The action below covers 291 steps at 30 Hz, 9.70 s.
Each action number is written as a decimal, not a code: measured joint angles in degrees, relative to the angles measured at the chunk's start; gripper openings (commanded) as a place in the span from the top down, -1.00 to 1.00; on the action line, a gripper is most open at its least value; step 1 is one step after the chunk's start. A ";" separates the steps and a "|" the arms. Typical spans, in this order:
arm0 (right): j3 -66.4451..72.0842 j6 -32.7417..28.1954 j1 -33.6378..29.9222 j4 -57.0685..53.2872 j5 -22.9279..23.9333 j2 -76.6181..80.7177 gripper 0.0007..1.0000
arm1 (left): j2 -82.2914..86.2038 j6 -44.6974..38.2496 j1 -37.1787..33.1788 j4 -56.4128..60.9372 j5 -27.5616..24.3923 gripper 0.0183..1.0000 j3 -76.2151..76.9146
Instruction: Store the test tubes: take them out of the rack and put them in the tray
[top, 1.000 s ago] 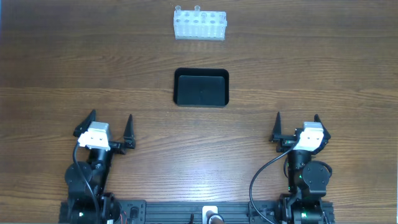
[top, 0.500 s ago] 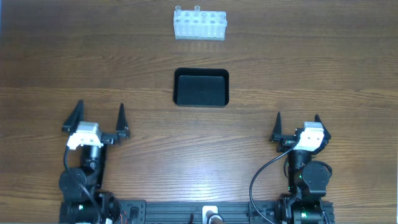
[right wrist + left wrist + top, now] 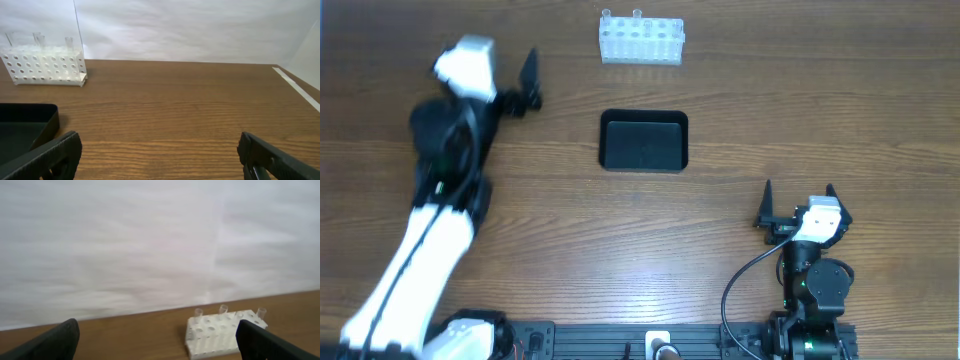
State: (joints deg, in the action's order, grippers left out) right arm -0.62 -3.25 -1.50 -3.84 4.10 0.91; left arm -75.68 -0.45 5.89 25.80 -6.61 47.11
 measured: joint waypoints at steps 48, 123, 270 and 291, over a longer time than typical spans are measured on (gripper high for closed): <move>0.00 -0.07 0.00 0.02 0.00 0.00 -0.98 | -53.68 5.03 11.91 -13.18 10.75 -0.73 47.21; 0.00 -0.07 0.00 0.02 0.00 0.00 -0.98 | -56.74 5.86 13.73 -13.33 12.96 0.88 48.89; 0.00 -0.02 0.00 0.04 0.20 0.00 -0.99 | -55.60 0.20 14.16 -31.17 3.56 -0.50 58.49; 0.00 -0.07 0.00 0.02 0.22 0.00 -0.98 | -57.42 0.00 14.23 -29.38 0.98 -0.10 58.53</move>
State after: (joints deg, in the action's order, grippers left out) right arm -0.62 -3.31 -1.50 -3.81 4.32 0.91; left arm -133.10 -0.45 20.12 -3.57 -5.63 105.65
